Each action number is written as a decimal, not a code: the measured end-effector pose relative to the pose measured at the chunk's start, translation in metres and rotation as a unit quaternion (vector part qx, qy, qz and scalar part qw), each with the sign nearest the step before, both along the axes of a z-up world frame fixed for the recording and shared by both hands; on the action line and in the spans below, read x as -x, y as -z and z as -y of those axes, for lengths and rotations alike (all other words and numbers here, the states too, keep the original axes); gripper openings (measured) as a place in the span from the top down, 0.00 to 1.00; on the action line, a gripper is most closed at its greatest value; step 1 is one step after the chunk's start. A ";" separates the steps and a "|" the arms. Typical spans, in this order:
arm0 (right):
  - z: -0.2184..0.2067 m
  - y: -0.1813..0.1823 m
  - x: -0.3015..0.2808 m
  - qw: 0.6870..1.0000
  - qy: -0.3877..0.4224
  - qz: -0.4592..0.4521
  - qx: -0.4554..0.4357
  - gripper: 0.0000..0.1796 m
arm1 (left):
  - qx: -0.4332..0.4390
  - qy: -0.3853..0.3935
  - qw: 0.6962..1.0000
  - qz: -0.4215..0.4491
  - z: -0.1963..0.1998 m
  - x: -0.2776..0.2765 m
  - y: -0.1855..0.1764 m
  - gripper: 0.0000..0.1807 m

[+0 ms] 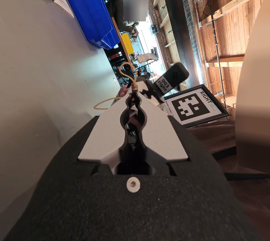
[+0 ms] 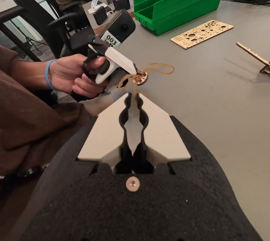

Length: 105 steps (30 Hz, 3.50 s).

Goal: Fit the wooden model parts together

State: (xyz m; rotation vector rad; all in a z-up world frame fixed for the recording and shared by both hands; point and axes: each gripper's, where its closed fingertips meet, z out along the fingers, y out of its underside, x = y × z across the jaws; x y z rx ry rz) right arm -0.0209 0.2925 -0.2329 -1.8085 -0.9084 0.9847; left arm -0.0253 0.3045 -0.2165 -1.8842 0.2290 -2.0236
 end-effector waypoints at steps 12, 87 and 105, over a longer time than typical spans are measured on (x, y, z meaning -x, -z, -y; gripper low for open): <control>0.006 -0.001 0.002 0.995 -0.015 -0.048 0.090 0.99 | -0.013 0.009 1.000 0.004 0.004 -0.003 -0.004 1.00; -0.014 0.002 -0.034 0.996 0.057 -0.045 0.048 0.94 | -0.162 0.020 0.975 -0.149 0.014 -0.010 0.006 0.99; -0.025 -0.004 -0.045 0.981 0.082 -0.122 0.124 0.92 | -0.138 0.006 0.976 -0.171 0.010 0.002 0.016 0.99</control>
